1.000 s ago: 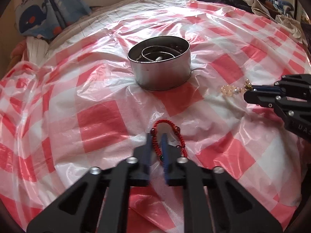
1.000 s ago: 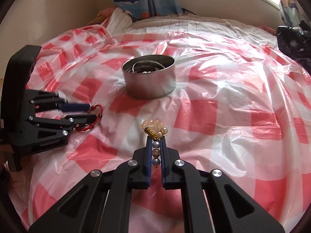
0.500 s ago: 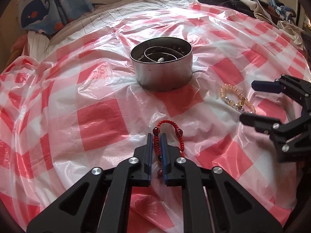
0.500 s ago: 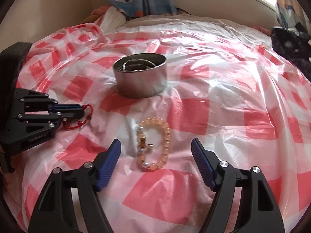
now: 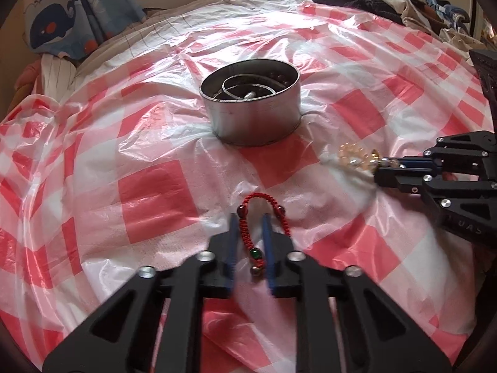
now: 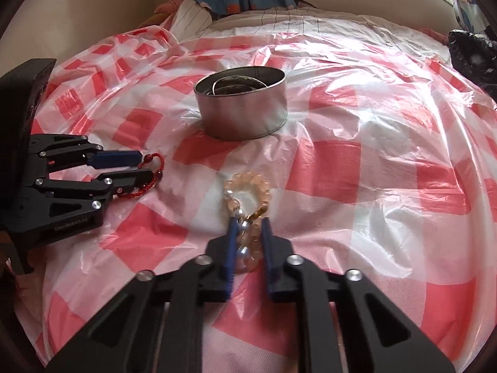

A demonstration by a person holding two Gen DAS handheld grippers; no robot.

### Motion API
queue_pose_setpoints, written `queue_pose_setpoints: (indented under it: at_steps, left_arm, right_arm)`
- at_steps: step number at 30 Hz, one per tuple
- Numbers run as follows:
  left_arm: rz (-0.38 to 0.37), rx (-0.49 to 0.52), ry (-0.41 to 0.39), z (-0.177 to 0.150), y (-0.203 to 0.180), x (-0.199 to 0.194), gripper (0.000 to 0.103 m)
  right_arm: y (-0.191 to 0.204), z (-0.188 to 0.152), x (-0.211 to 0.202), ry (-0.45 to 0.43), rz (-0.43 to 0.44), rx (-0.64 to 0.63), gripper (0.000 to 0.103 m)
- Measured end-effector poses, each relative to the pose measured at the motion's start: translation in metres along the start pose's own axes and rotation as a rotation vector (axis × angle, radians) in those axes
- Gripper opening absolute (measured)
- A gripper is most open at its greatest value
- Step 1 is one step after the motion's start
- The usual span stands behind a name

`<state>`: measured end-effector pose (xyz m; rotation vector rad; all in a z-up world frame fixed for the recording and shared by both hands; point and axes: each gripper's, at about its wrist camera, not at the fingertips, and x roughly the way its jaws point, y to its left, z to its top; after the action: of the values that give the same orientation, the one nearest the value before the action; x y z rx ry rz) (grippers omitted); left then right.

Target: Organize jewelry

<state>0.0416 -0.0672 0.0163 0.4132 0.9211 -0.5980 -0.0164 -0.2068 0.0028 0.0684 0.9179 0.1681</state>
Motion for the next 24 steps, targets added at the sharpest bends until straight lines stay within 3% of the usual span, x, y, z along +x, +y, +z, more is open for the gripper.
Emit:
queue_pose_setpoints:
  at_steps: [5, 11, 12, 13, 14, 21, 24]
  left_arm:
    - [-0.039, -0.028, -0.036, 0.002, 0.001, -0.007, 0.005]
    - [-0.002, -0.006, 0.004, 0.000, -0.001, 0.002, 0.005]
    - [0.001, -0.007, 0.008, 0.000, -0.001, 0.002, 0.006]
    - [-0.005, -0.008, 0.014, -0.001, 0.000, 0.003, 0.007]
    - [-0.012, -0.006, 0.016, -0.001, 0.000, 0.004, 0.010]
    - [-0.003, -0.003, 0.018, -0.001, -0.002, 0.007, 0.017]
    - [-0.003, -0.001, 0.018, -0.001, -0.002, 0.007, 0.018]
  right_arm:
    - [0.003, 0.003, -0.013, -0.062, 0.011, -0.008, 0.008]
    - [0.001, 0.003, -0.006, -0.029, -0.032, -0.011, 0.011]
    - [0.000, 0.003, -0.004, -0.021, -0.041, -0.004, 0.031]
    - [-0.001, 0.002, -0.004, -0.022, -0.048, 0.000, 0.063]
    - [-0.001, 0.003, -0.006, -0.037, -0.064, -0.003, 0.071]
    - [0.001, 0.002, 0.004, 0.000, -0.065, -0.023, 0.071]
    - [0.002, 0.001, 0.006, 0.012, -0.047, -0.026, 0.053]
